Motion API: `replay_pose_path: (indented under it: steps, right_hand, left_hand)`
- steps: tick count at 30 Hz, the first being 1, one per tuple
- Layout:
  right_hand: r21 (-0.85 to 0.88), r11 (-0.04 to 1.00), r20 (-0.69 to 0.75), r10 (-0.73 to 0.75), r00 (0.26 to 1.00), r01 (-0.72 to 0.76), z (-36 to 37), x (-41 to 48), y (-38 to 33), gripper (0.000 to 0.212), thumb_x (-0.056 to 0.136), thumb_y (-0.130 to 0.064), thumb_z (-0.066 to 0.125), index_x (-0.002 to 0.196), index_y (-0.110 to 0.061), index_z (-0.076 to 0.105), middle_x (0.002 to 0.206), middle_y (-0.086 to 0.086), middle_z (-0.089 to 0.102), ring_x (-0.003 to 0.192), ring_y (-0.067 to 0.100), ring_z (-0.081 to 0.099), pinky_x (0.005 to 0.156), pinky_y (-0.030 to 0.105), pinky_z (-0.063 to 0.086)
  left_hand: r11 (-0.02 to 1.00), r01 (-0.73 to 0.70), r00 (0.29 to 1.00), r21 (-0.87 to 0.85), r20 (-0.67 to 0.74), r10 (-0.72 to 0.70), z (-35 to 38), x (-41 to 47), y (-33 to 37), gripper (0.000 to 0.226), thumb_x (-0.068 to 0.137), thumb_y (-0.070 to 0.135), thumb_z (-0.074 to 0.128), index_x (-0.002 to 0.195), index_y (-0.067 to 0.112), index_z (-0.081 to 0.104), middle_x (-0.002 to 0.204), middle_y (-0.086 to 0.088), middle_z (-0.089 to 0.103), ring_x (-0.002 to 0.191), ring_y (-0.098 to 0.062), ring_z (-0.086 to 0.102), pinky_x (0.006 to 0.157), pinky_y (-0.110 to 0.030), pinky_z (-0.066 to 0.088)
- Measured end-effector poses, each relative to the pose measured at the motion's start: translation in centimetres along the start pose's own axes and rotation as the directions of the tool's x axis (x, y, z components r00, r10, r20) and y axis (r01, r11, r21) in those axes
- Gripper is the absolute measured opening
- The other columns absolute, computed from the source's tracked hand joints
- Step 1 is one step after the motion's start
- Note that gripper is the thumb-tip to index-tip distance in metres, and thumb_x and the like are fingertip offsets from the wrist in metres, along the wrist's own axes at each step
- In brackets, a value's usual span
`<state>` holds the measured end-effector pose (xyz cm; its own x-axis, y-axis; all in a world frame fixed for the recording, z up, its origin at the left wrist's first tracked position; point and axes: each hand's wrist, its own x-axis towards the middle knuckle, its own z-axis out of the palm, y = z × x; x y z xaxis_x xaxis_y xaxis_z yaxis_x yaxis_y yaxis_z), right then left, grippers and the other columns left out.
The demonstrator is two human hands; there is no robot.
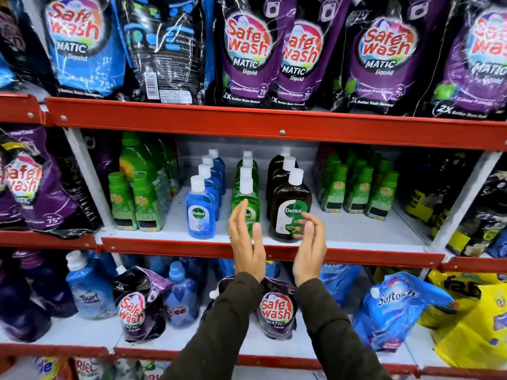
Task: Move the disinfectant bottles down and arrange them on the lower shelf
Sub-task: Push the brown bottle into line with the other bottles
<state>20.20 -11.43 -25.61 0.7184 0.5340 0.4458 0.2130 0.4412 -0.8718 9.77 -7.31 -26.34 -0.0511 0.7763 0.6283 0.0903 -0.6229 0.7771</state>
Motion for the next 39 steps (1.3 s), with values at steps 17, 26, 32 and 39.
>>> replay_pose_path:
  steps: [17, 26, 32, 39]
  right_hand:
    - [0.015, 0.965, 0.413, 0.232, 0.881, -0.261, 7.7, -1.8, -0.9, 0.053, 0.096, -0.050, 0.037, 0.147, -0.035, 0.035, 0.159, -0.002, 0.042, 0.143, 0.009, 0.043, 0.126, 0.038, 0.029]
    - [-0.016, 0.969, 0.392, 0.234, 0.890, -0.247, 7.5, -2.0, -0.8, 0.048, 0.087, -0.068, 0.040, 0.133, -0.054, 0.046, 0.156, -0.007, 0.048, 0.145, 0.007, 0.043, 0.126, 0.044, 0.029]
    - [-0.101, 0.981, 0.304, 0.190, 0.934, -0.167, 7.4, -2.8, 0.2, 0.058, 0.091, -0.069, 0.038, 0.145, -0.047, 0.037, 0.159, -0.010, 0.040, 0.147, 0.008, 0.038, 0.124, 0.049, 0.031]
    - [0.039, 0.993, 0.219, 0.102, 0.970, -0.113, 10.2, -5.6, -1.1, 0.042, 0.093, -0.057, 0.040, 0.118, -0.034, 0.064, 0.127, 0.007, 0.065, 0.115, 0.031, 0.064, 0.103, 0.057, 0.050]
  left_hand:
    - [0.933, 0.344, 0.890, -0.104, 0.353, -0.289, -4.3, 4.7, -2.0, 0.074, 0.088, 0.074, 0.024, 0.154, 0.044, 0.013, 0.170, 0.011, 0.012, 0.158, -0.009, 0.007, 0.131, -0.044, 0.005]
    - [0.934, 0.352, 0.875, -0.064, 0.376, -0.304, -4.7, 4.6, -2.5, 0.074, 0.091, 0.073, 0.023, 0.158, 0.045, 0.011, 0.172, 0.011, 0.010, 0.158, -0.013, 0.006, 0.130, -0.051, 0.007]
    - [0.965, 0.252, 0.945, -0.071, 0.230, -0.230, -5.6, 3.2, -2.0, 0.062, 0.102, 0.053, 0.029, 0.159, 0.030, 0.022, 0.168, 0.006, 0.023, 0.154, -0.008, 0.018, 0.129, -0.042, 0.017]
    - [0.999, 0.036, 0.990, -0.004, -0.136, -0.037, -9.8, 5.1, -3.1, 0.057, 0.103, 0.041, 0.031, 0.152, 0.012, 0.038, 0.154, -0.004, 0.038, 0.143, -0.003, 0.031, 0.114, -0.009, 0.017]
